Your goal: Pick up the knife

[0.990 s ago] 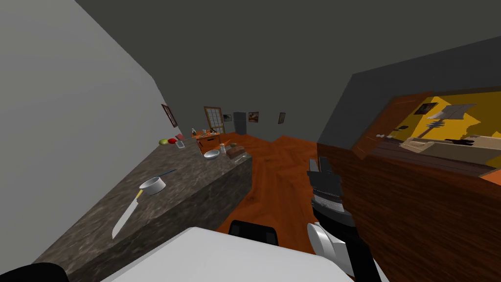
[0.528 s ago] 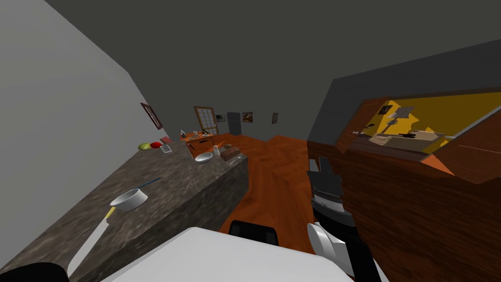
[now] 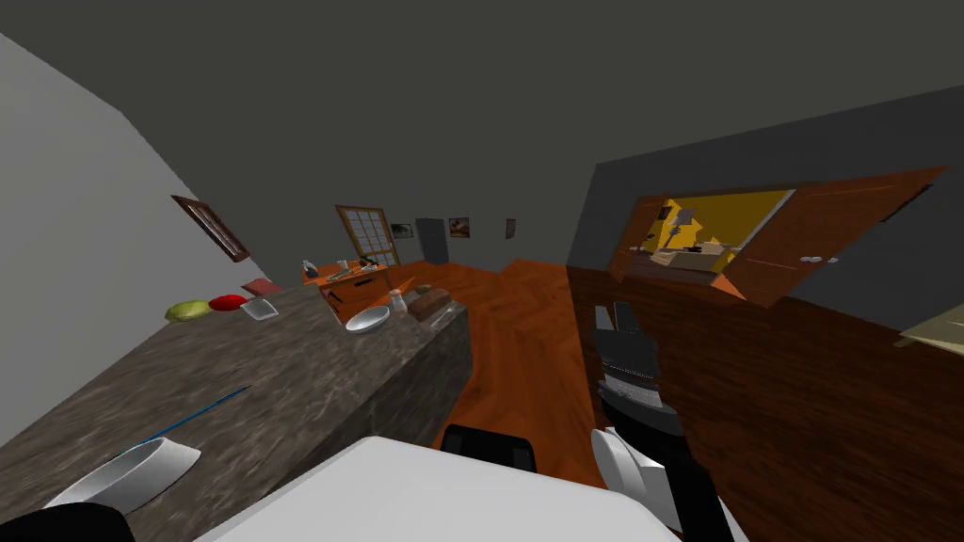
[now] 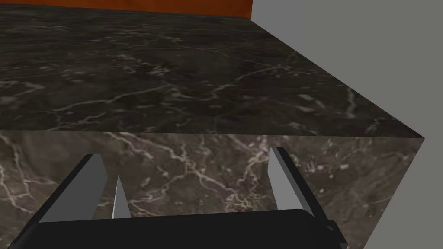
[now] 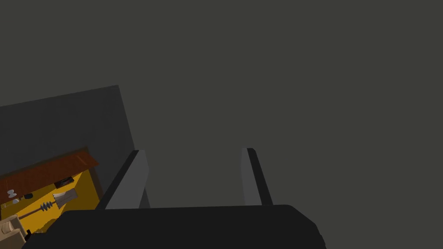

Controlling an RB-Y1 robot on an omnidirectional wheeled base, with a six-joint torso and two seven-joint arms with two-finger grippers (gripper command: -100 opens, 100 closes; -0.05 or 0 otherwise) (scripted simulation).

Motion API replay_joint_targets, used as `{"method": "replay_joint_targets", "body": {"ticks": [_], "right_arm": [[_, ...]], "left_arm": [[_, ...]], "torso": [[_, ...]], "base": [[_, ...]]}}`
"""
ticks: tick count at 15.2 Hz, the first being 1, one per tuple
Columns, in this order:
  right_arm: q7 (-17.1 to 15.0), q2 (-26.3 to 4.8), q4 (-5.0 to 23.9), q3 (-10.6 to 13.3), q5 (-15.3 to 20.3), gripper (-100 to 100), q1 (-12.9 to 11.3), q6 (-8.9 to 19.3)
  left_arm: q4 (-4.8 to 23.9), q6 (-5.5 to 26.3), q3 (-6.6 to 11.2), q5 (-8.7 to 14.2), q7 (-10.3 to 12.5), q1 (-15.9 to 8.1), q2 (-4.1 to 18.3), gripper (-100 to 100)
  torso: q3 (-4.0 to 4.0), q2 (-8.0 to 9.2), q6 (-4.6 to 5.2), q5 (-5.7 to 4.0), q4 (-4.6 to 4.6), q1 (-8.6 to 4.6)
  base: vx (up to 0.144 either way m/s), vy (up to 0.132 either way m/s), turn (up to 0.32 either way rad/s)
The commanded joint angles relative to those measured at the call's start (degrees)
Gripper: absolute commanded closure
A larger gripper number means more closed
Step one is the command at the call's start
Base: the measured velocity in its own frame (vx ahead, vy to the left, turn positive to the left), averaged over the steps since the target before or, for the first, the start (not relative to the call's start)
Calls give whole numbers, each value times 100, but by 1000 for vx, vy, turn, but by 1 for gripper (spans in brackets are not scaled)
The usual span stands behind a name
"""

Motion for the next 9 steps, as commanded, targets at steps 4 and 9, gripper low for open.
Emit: {"method": "replay_joint_targets", "body": {"ticks": [4, 9], "right_arm": [[0, 0, 0, -1, 0, 0, 1, 0], [0, 2, 0, 1, 0, 0, -2, 0]], "left_arm": [[275, 67, -129, 84, 254, -323, 111, -100], [-277, 499, -97, 139, 605, -397, 338, -100]], "torso": [[1, 0, -8, 4, 1, 8], [33, 61, -9, -10, 13, -65]], "base": [[82, 212, -188], [-56, 78, -206]]}}
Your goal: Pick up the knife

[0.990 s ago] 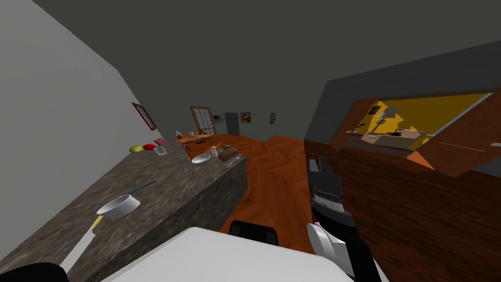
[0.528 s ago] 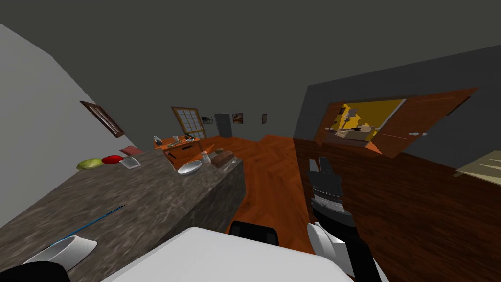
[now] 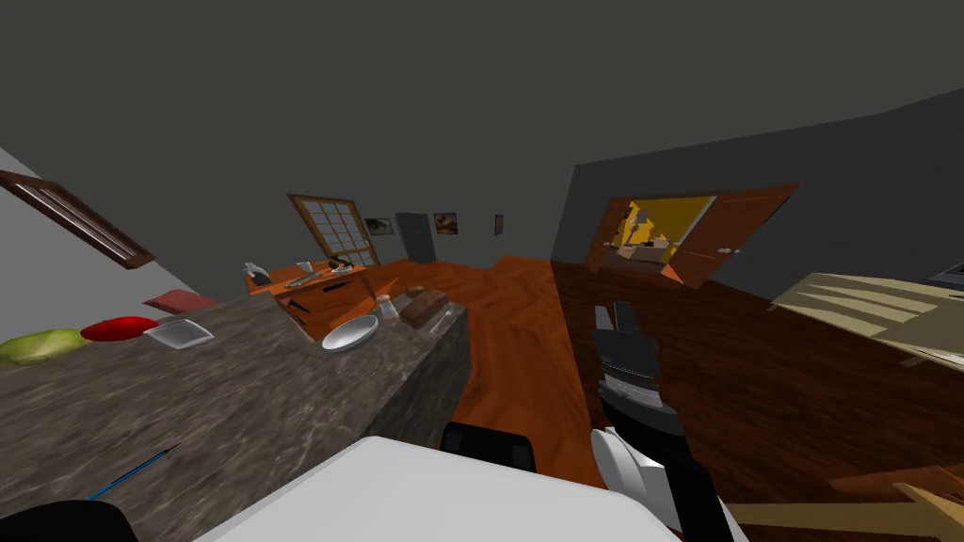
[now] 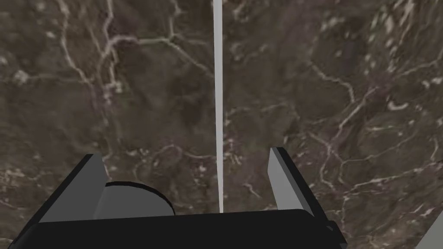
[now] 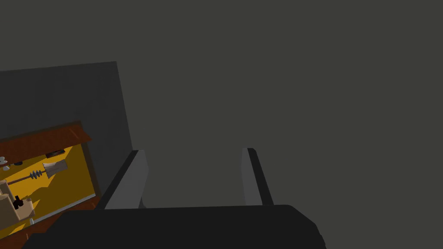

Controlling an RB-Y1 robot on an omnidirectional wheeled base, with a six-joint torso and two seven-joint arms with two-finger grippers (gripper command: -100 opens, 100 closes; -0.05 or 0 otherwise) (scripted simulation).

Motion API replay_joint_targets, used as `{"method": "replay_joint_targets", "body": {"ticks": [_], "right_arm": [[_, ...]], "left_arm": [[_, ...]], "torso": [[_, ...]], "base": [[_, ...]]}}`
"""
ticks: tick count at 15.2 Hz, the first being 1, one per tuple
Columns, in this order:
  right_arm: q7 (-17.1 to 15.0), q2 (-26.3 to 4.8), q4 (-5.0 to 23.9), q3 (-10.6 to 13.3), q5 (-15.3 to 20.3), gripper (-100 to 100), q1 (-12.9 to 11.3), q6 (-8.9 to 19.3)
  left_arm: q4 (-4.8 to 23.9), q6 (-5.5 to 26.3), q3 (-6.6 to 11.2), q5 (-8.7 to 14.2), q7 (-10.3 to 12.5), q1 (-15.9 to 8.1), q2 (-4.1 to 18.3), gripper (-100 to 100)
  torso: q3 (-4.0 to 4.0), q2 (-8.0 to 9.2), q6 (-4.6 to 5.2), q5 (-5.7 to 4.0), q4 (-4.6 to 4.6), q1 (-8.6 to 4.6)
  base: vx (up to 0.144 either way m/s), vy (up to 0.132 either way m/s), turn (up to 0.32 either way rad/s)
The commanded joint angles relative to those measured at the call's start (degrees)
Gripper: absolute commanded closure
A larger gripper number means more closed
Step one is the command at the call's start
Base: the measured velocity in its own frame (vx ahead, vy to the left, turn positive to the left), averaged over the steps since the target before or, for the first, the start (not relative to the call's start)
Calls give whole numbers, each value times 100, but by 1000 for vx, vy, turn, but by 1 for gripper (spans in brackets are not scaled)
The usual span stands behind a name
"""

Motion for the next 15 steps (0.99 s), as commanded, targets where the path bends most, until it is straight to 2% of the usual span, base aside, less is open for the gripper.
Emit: {"method": "replay_joint_targets", "body": {"ticks": [1, 2, 7, 9, 10, 14, 15], "right_arm": [[0, 0, 0, 0, 0, 0, 0, 0], [0, 0, 0, 0, 0, 0, -1, 0], [0, 1, 0, 1, 0, 0, -1, 0], [0, 0, 0, 0, 0, 0, 0, 0], [0, 0, 0, 0, 0, 0, 1, 0], [0, 0, 0, -1, 0, 0, 3, 0], [0, 0, 0, -1, 0, 0, 3, 0]], "left_arm": [[-220, 225, -6, -8, 251, -81, 85, -100], [-220, 225, -6, -8, 251, -81, 85, -100], [-812, 714, 10, 31, 721, -210, 334, -100], [-722, 636, 1, 8, 680, -212, 300, -100], [-749, 665, 5, 17, 698, -209, 312, 100], [-750, 664, 7, 21, 708, -210, 309, 100], [-575, 518, 4, 15, 533, -159, 235, 100]], "torso": [[0, 0, 0, 0, 0, 0], [14, 24, -2, -3, 6, -14], [20, 30, -4, -8, 9, -28], [16, 22, -6, -7, 8, -23], [7, 5, -10, -6, 5, -17], [-18, -37, -9, 1, -6, -1], [-20, -42, -12, 1, -6, 0]], "base": [[-255, -33, -218], [-220, -40, -122], [-192, -44, -171], [-122, -24, -107], [-33, -6, -1], [-6, -1, -1], [84, 32, 194]]}}
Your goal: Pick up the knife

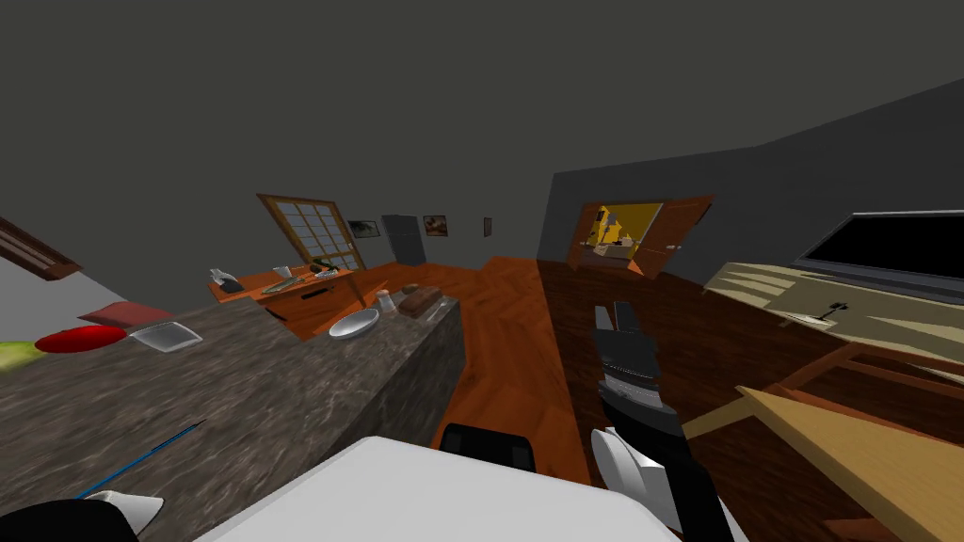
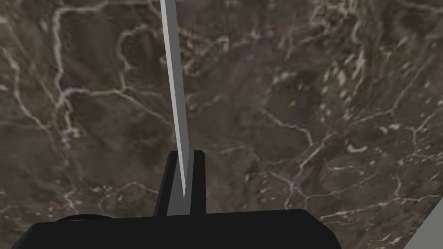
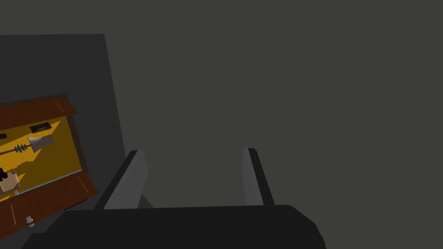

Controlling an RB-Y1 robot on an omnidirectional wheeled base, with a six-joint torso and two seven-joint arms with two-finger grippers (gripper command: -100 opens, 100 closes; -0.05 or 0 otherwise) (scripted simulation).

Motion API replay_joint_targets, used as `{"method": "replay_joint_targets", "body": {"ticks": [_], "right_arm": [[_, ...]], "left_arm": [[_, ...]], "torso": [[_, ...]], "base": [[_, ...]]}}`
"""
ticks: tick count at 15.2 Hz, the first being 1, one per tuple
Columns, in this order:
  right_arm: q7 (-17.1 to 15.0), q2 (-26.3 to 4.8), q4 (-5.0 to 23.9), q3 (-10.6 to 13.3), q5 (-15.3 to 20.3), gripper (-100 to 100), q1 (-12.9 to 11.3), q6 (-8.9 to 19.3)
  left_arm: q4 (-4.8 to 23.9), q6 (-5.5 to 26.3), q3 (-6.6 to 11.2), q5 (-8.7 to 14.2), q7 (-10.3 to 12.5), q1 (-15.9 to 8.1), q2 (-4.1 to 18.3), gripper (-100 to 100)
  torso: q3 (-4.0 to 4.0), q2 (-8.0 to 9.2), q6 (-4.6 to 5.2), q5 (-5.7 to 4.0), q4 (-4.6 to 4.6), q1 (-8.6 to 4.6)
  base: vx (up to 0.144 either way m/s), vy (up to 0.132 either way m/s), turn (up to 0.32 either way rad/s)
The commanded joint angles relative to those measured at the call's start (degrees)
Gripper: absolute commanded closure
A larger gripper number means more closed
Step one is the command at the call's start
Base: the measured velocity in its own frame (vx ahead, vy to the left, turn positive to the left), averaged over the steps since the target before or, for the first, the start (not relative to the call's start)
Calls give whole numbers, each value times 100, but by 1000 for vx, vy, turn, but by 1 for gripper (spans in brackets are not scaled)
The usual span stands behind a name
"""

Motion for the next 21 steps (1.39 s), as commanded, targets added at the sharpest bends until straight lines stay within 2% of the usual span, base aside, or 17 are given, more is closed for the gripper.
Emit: {"method": "replay_joint_targets", "body": {"ticks": [1, 4, 8, 9, 10, 11, 14, 16, 17, 21], "right_arm": [[0, 0, 0, 0, 0, 0, 0, 0], [0, -1, 0, -1, 0, 0, 2, 0], [0, -1, 0, -1, 0, 0, 3, -1], [0, -1, 0, -1, 0, 0, 2, -1], [0, 0, 0, 0, 0, 0, 1, 0], [0, 0, 0, 1, 0, 0, 0, 0], [0, 2, 0, 2, 0, 0, -1, 0], [0, 2, 0, 2, 0, 0, -1, 0], [0, 1, 0, 2, 0, 0, -1, 0], [0, -2, 0, -1, 0, 0, -3, 1]], "left_arm": [[236, -204, -12, -19, -211, 53, -102, 100], [591, -498, -21, -42, -493, 131, -252, 100], [1065, -890, -34, -74, -869, 233, -451, 100], [950, -768, -35, -77, -733, 193, -403, 100], [1016, -692, -135, -79, -742, 393, -469, -100], [1016, -692, -135, -79, -742, 393, -469, -100], [1097, -512, -294, -78, -692, 700, -585, -100], [1122, -477, -330, -77, -675, 758, -616, -100], [1028, -728, -205, -12, -667, 530, -437, -100], [939, -914, -74, 33, -691, 331, -274, -100]], "torso": [[0, 0, 0, 0, 0, 0], [-38, -67, 6, 4, -14, 12], [-50, -87, 5, 5, -18, 10], [-52, -89, 7, 6, -19, 10], [-43, -71, 16, 6, -16, 8], [-30, -47, 16, 4, -11, -15], [-8, -11, 10, -11, -1, -71], [1, 8, -10, -14, -3, -80], [4, 13, -11, -13, -1, -68], [26, 51, 0, 20, 8, 71]], "base": [[189, 54, 330], [240, 39, 236], [230, 25, 210], [133, 9, 89], [57, -88, -7], [42, -141, 4], [32, -185, 32], [21, -142, 47], [-46, 30, 122], [-81, 178, -10]]}}
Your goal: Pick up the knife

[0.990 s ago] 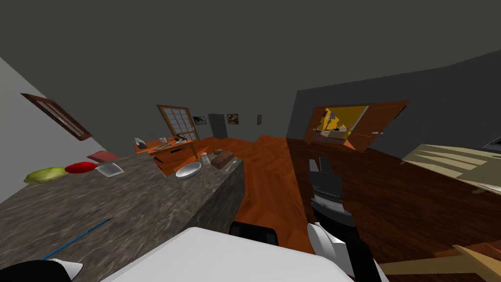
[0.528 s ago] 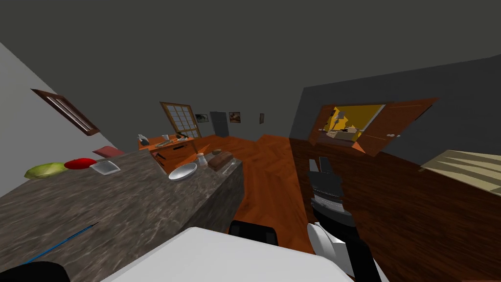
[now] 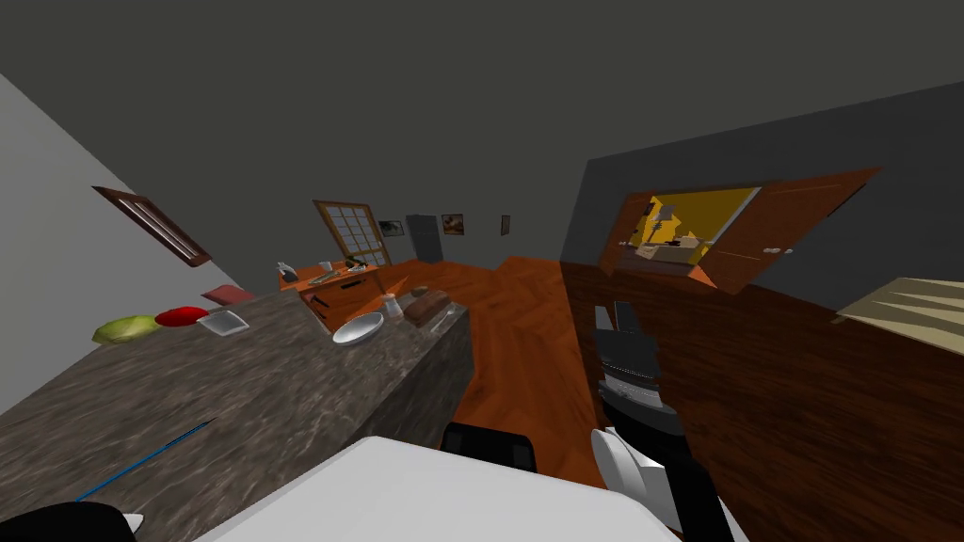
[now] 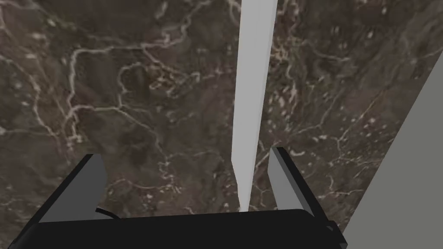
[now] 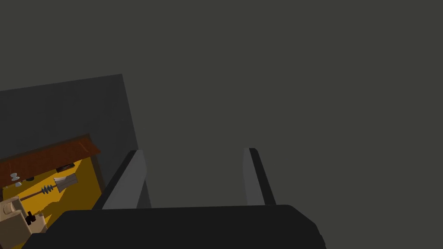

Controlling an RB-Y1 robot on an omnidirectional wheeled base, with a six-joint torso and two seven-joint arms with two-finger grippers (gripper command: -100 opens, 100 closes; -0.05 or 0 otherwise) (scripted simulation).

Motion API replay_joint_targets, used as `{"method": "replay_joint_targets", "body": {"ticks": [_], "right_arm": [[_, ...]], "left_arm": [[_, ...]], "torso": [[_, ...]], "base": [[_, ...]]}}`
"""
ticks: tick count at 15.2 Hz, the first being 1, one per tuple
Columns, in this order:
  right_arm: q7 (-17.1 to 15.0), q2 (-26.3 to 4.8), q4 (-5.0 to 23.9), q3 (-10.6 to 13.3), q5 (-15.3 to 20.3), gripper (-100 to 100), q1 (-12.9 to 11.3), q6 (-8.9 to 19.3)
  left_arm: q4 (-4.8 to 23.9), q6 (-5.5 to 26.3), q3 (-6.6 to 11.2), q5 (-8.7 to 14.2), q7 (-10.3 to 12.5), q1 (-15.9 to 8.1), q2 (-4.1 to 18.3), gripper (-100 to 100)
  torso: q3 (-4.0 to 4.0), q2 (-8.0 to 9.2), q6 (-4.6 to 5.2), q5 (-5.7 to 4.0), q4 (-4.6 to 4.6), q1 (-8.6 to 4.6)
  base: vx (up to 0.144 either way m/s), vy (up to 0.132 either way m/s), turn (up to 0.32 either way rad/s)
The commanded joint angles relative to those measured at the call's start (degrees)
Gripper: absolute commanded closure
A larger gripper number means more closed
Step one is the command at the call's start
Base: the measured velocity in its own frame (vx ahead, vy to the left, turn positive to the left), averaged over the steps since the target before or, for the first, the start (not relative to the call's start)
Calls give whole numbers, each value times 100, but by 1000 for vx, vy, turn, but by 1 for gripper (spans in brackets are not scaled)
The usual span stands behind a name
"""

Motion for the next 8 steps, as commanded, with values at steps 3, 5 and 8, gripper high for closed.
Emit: {"method": "replay_joint_targets", "body": {"ticks": [3, 5, 8], "right_arm": [[0, 0, 0, 0, 0, 0, 0, 0], [0, 1, 0, 1, 0, 0, 1, 0], [0, 2, 0, 1, 0, 0, 1, 0]], "left_arm": [[-85, -113, 83, 46, -28, -99, 109, -100], [44, 55, 115, -38, -73, -146, -102, -100], [-30, -28, 105, 14, -65, -120, 4, 100]], "torso": [[-3, -10, 22, 3, 4, 12], [-15, -34, 20, -2, 0, -25], [-27, -49, 22, -14, -6, -53]], "base": [[-56, 142, -23], [43, -16, -24], [4, -5, 14]]}}
